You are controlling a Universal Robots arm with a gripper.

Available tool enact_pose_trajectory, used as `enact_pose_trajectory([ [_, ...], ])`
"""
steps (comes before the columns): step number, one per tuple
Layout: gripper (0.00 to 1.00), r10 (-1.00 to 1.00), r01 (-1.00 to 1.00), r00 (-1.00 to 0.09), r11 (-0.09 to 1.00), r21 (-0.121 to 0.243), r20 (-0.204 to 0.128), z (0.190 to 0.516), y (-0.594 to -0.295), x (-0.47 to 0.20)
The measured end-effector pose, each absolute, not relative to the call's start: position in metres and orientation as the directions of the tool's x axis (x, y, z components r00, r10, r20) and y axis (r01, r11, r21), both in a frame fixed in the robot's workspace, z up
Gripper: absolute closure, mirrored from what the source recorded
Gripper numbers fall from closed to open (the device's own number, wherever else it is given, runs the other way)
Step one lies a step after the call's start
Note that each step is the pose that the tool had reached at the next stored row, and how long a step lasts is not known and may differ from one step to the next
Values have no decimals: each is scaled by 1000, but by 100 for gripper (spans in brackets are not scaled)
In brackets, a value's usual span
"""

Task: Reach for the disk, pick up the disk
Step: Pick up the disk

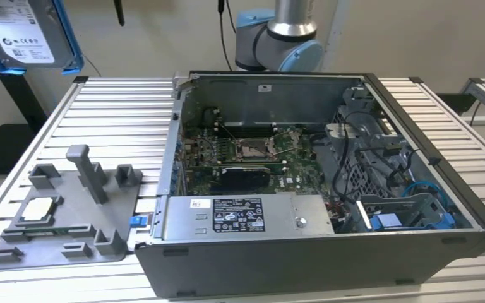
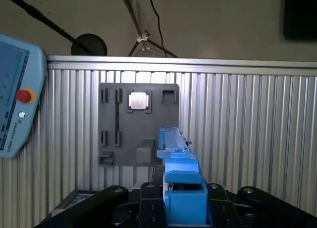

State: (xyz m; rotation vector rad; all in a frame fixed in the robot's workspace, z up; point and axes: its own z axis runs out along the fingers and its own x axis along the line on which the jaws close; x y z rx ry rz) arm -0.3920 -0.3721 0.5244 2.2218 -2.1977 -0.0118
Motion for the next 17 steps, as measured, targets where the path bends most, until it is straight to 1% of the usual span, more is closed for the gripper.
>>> enact_pose_trajectory([
  [17, 100, -1000, -1000, 11, -11, 17, 6, 524, -372, -325],
])
